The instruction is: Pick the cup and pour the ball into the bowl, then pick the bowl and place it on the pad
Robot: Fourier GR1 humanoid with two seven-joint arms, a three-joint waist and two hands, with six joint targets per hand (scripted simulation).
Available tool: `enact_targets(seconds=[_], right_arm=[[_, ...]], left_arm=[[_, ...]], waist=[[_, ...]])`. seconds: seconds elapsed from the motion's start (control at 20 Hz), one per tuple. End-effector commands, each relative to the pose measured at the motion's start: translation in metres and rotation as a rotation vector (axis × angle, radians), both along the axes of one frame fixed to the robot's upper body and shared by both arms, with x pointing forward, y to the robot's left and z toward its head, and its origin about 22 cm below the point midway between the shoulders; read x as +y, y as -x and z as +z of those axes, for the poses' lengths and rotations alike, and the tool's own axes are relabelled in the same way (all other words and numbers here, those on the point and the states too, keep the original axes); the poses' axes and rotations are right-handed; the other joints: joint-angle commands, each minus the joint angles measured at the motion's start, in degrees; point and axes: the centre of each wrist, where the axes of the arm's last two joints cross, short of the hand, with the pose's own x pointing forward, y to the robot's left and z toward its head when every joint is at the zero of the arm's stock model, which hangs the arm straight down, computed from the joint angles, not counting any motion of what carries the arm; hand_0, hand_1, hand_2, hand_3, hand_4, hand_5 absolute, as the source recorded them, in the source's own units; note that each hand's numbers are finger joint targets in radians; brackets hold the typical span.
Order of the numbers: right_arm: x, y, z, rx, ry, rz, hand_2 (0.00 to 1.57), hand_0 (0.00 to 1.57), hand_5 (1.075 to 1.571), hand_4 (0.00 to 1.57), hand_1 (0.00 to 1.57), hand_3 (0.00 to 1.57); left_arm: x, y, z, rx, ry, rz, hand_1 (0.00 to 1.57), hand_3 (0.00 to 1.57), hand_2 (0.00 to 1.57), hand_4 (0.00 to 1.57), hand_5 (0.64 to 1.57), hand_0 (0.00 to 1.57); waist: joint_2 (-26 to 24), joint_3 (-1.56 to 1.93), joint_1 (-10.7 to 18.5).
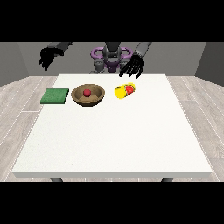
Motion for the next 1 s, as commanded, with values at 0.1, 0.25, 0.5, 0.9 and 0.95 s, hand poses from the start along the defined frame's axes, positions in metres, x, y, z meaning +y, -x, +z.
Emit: enact_targets(seconds=[0.1, 0.25, 0.5, 0.9, 0.95], right_arm=[[0.026, -0.017, 0.012, -0.091, -0.011, 0.034, 0.00, 0.00, 1.565, 0.58, 0.00, 0.22], [0.042, -0.021, 0.013, -0.104, -0.012, 0.019, 0.00, 0.00, 1.569, 0.57, 0.00, 0.18], [0.053, -0.020, -0.004, -0.075, -0.007, -0.057, 0.00, 0.00, 1.567, 0.50, 0.00, 0.00], [0.061, -0.024, -0.068, -0.054, -0.015, -0.055, 0.00, 0.00, 1.570, 0.45, 0.00, 0.00], [0.077, -0.026, -0.076, 0.005, -0.009, -0.057, 0.00, 0.00, 1.570, 0.43, 0.00, 0.00]], left_arm=[[0.006, 0.037, -0.007, 0.061, 0.577, -0.061, 0.00, 0.00, 0.00, 0.86, 1.479, 0.00], [0.007, 0.059, -0.018, 0.068, 0.741, -0.171, 0.00, 0.00, 0.00, 0.89, 1.465, 0.00], [0.025, 0.077, -0.041, 0.061, 0.844, -0.323, 0.00, 0.00, 0.00, 0.90, 1.449, 0.00], [0.053, 0.063, -0.015, 0.036, 0.847, -0.351, 0.00, 0.00, 0.00, 0.92, 1.436, 0.00], [0.060, 0.083, -0.035, 0.121, 0.843, -0.343, 0.00, 0.00, 0.00, 0.92, 1.436, 0.00]], waist=[[7.60, -0.12, -0.26], [9.22, 0.29, 0.80], [10.52, 0.76, 4.51], [10.91, 0.89, 3.00], [6.93, 0.88, 3.75]])
